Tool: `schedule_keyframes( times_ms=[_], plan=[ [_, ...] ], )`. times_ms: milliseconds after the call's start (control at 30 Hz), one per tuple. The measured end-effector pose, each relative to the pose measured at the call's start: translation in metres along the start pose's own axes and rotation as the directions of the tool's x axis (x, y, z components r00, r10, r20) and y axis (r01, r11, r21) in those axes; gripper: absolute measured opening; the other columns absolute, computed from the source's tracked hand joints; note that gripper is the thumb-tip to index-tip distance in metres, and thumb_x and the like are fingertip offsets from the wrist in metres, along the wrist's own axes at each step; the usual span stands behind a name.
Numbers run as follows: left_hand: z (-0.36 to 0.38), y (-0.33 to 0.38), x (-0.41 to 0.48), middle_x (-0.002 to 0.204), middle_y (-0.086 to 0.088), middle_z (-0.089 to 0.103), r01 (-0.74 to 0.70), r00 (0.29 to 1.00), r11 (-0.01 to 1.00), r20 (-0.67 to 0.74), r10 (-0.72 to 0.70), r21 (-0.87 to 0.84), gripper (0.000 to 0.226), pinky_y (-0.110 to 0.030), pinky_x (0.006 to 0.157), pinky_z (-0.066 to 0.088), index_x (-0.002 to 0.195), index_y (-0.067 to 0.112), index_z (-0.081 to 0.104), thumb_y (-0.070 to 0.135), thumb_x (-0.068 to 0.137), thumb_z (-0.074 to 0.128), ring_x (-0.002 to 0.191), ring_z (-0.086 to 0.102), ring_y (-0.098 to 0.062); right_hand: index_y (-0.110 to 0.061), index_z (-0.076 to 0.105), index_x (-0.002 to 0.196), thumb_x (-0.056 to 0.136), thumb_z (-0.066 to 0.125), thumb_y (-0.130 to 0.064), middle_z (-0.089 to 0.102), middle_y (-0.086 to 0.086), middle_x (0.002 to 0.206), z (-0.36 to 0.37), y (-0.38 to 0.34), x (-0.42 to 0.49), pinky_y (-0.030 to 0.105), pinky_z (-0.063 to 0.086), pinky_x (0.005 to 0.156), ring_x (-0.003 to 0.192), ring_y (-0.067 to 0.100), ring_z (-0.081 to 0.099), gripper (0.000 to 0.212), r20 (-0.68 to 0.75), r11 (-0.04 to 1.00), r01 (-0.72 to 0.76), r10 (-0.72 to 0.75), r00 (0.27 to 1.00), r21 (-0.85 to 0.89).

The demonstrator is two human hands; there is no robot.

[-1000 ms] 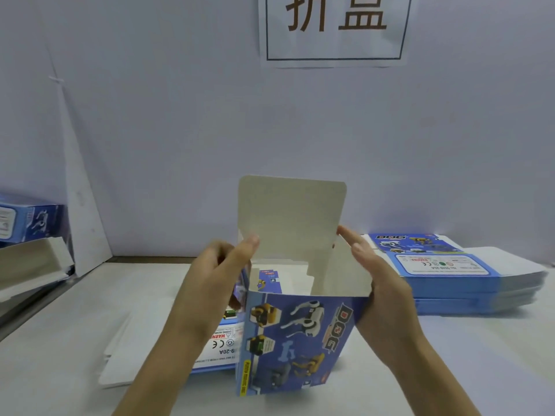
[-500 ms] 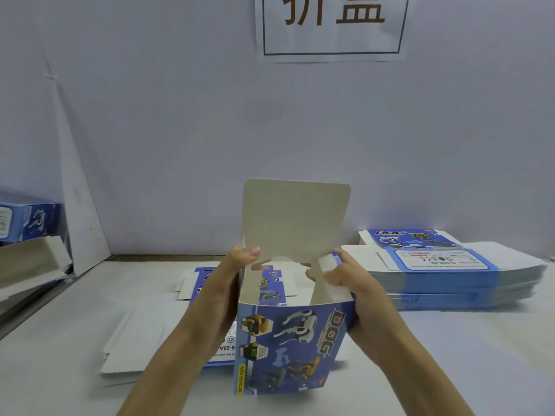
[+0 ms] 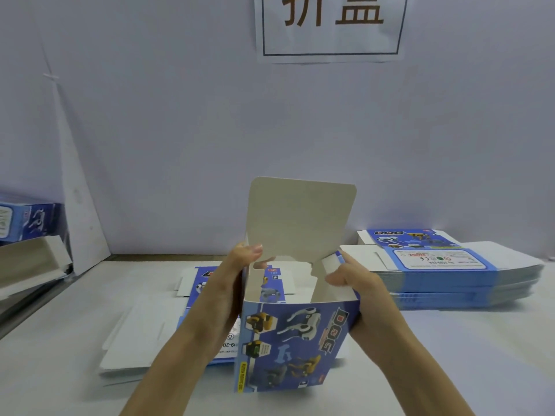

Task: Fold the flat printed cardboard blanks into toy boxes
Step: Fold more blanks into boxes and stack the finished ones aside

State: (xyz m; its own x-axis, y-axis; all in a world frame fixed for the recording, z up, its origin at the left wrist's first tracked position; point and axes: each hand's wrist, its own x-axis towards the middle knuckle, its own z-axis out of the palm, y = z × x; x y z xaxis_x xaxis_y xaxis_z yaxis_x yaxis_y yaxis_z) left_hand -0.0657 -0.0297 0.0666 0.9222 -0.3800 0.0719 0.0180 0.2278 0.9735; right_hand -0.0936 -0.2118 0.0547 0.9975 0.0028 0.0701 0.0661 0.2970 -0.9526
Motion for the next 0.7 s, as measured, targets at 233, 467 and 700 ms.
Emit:
schedule_keyframes(
  times_ms=[233,467,700],
  plan=[
    [0.001,0.000,-0.001,0.105,-0.020,0.070,0.026,0.999,1.000,-0.022,-0.026,0.002,0.089,-0.039,0.077,0.057,0.122,-0.004,0.048,0.050,0.052,0.067,0.090,0.070,-0.033,-0.009,0.058,0.097,0.058,0.050,-0.010,0.071,0.008,0.077,-0.001,0.001,0.002,0.026,0.051,0.050,0.060,0.018,0.069,0.040,-0.017,1.000,0.006,-0.006,1.000,0.000],
    [-0.001,0.002,-0.001,0.098,-0.012,0.074,0.042,0.999,0.999,-0.032,-0.042,0.004,0.071,-0.036,0.071,0.059,0.101,0.009,0.054,0.051,0.044,0.067,0.084,0.071,-0.029,-0.012,0.061,0.103,0.051,0.046,-0.006,0.071,0.008,0.081,0.000,-0.001,0.001,0.024,0.051,0.046,0.063,0.021,0.070,0.054,-0.019,0.999,0.035,-0.035,0.999,-0.017],
    [-0.006,0.008,-0.001,0.094,-0.013,0.074,0.075,0.987,0.995,-0.149,-0.064,0.072,0.026,-0.034,0.058,0.059,0.102,0.010,0.060,0.007,0.078,0.067,0.074,0.073,-0.026,-0.016,0.059,0.090,0.058,0.051,-0.015,0.061,0.012,0.082,0.009,0.005,-0.001,0.025,0.044,0.049,0.064,0.023,0.065,0.033,0.014,1.000,0.010,-0.010,1.000,0.025]
  ],
)
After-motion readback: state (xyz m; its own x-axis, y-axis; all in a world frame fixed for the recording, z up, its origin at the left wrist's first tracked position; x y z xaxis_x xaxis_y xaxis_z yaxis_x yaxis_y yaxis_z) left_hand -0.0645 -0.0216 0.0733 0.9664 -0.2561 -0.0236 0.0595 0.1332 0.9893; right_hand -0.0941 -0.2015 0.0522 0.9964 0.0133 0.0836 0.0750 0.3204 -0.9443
